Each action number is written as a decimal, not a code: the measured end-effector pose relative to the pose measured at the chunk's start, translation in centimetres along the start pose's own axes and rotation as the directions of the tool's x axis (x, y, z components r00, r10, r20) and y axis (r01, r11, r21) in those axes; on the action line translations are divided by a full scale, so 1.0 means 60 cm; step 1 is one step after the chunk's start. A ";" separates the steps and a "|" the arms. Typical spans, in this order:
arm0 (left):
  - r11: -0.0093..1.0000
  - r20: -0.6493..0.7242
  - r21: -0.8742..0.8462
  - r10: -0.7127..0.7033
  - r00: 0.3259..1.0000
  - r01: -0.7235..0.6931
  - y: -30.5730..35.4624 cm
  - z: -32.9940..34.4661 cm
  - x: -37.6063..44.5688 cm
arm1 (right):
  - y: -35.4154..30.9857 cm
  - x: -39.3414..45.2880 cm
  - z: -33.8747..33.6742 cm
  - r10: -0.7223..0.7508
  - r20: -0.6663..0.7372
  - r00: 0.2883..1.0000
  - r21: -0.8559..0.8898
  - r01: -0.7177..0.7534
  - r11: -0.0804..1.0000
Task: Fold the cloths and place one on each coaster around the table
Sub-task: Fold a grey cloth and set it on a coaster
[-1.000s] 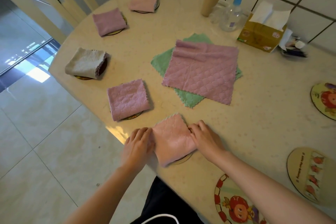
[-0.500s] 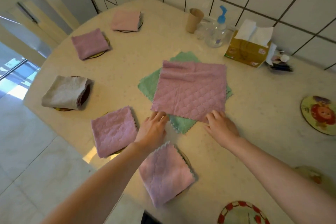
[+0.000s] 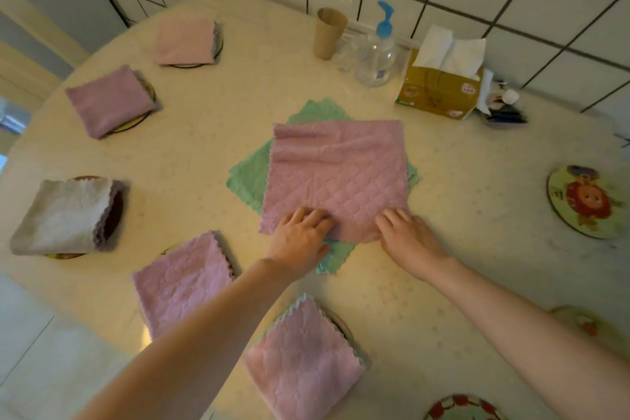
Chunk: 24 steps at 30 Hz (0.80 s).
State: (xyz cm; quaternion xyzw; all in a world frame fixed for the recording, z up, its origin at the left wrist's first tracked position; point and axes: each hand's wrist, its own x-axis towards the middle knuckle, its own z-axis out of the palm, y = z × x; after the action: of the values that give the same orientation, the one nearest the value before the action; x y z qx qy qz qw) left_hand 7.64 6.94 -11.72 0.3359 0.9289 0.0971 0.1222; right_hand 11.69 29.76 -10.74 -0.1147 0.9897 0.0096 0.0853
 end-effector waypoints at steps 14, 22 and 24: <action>0.956 -0.208 -0.243 -0.218 0.954 0.166 -0.113 -0.049 0.019 | 0.053 0.050 -0.097 -0.079 -0.053 0.995 0.333 0.092 0.938; 0.893 -0.371 -0.431 -0.305 0.877 0.128 -0.051 -0.123 0.020 | 0.096 0.015 -0.132 0.163 -0.280 0.946 0.471 -0.013 0.882; 0.890 -0.395 -0.437 -0.321 0.861 0.132 -0.021 -0.136 0.018 | 0.103 -0.008 -0.152 0.199 -0.331 0.922 0.544 0.014 0.839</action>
State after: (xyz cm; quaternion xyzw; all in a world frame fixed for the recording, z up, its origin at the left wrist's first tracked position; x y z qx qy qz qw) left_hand 3.68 5.88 -4.47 0.1578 0.9256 0.3433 -0.0238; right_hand 9.21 35.55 -1.65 -0.0371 0.9547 -0.2851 -0.0773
